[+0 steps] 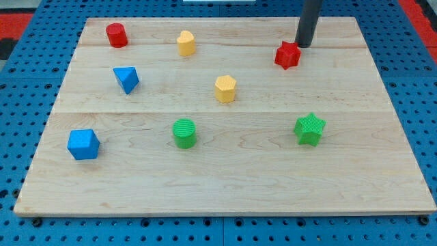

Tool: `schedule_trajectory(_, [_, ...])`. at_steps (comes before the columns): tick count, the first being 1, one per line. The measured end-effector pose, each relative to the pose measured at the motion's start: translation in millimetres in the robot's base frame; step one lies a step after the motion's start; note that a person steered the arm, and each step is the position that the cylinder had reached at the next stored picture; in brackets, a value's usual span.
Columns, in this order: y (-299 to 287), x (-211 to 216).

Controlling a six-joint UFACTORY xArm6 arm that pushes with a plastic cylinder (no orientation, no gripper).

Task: Push the red star slightly upwards

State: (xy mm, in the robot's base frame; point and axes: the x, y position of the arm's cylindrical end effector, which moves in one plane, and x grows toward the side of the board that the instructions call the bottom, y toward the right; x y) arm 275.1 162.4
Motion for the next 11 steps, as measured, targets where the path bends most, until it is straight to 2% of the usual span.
schedule_trajectory(1, [12.0, 58.2])
schedule_trajectory(2, [7.8, 91.9])
schedule_trajectory(3, [25.4, 33.2])
schedule_trajectory(4, [27.2, 45.0])
schedule_trajectory(5, [-2.1, 103.0])
schedule_trajectory(7, [7.4, 34.5])
schedule_trajectory(8, [5.1, 87.7])
schedule_trajectory(9, [-14.1, 54.5])
schedule_trajectory(10, [4.9, 27.2])
schedule_trajectory(11, [8.6, 90.1])
